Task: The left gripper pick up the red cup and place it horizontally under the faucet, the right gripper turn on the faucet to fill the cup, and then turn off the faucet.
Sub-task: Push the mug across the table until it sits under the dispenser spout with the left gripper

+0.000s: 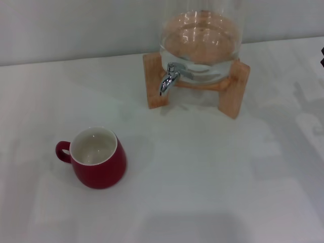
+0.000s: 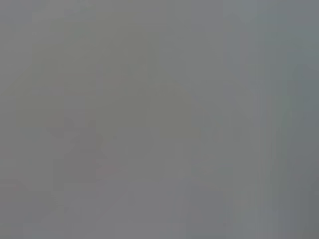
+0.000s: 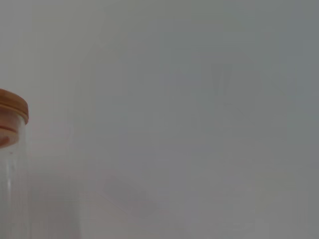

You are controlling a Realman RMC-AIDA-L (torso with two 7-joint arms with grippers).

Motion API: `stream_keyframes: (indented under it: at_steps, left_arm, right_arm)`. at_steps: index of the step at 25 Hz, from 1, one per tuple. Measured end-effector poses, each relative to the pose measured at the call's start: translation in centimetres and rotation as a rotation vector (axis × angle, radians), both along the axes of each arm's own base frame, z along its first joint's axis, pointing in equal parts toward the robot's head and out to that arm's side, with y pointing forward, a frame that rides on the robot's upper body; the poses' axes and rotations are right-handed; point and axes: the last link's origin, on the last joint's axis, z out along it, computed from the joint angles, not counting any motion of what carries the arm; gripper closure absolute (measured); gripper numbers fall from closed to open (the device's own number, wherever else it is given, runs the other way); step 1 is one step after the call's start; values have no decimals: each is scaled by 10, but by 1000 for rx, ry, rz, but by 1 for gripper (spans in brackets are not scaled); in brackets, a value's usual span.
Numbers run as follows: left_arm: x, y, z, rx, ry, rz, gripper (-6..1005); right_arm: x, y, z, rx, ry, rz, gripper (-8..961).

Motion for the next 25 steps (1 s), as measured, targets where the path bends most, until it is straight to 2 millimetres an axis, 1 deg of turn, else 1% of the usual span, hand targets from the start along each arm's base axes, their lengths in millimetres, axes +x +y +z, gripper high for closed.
stream_keyframes:
  at_steps: [2, 10, 19, 25]
  left_arm:
    - [1, -1, -3, -21, 11, -9, 112]
    - [7, -9, -25, -170, 77, -74, 111]
    - [7, -21, -44, -302, 130, -108, 111]
    - [4, -25, -52, -367, 150, -106, 111]
  right_arm:
    - [0, 1, 0, -2, 7, 0, 230]
    - [-1, 5, 2, -4, 16, 5, 230]
    - [-4, 9, 2, -7, 31, 18, 229]
    - [-5, 9, 1, -12, 37, 21, 229]
